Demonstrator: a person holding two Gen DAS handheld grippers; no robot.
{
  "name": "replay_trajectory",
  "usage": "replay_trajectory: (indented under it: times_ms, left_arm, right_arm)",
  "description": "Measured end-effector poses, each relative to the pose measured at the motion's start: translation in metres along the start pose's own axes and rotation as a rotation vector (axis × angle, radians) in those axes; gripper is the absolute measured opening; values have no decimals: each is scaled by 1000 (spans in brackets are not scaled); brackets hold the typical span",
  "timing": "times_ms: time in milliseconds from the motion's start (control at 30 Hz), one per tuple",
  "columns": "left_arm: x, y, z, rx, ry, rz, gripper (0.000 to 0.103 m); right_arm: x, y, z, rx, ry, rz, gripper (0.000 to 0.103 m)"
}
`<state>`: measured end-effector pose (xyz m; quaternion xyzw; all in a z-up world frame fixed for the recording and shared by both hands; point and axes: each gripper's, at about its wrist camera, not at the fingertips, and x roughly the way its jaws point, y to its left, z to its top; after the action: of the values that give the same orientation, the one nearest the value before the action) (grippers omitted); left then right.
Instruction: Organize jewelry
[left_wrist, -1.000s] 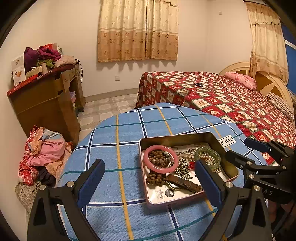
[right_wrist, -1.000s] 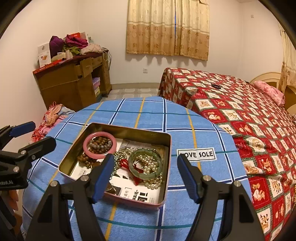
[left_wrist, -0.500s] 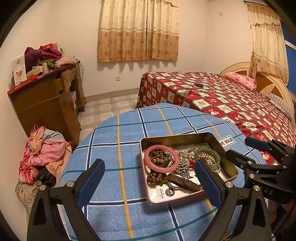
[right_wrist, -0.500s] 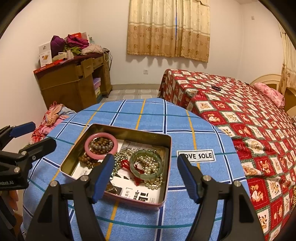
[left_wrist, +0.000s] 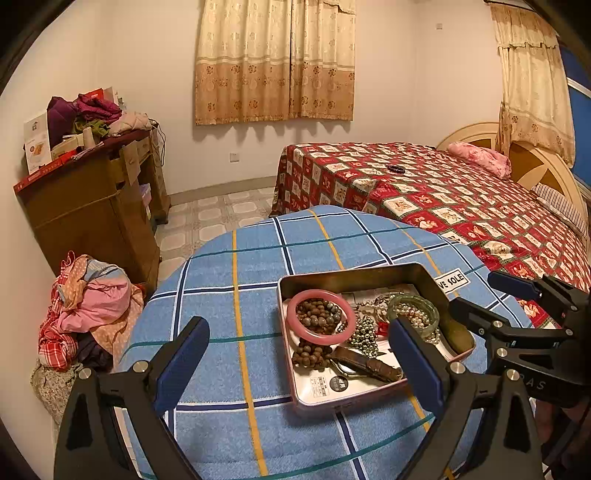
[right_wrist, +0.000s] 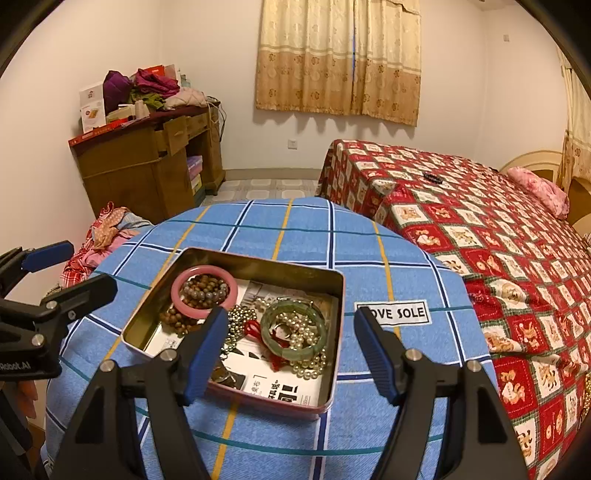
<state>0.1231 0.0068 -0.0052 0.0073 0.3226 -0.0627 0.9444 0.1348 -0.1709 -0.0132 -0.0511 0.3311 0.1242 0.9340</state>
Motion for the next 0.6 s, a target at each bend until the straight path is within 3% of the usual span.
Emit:
replay_trajectory:
  times_ms: [600]
  left_arm:
    - [2, 1, 0, -7, 11, 24, 98]
  right_arm:
    - [0, 1, 1, -5, -2, -2, 73]
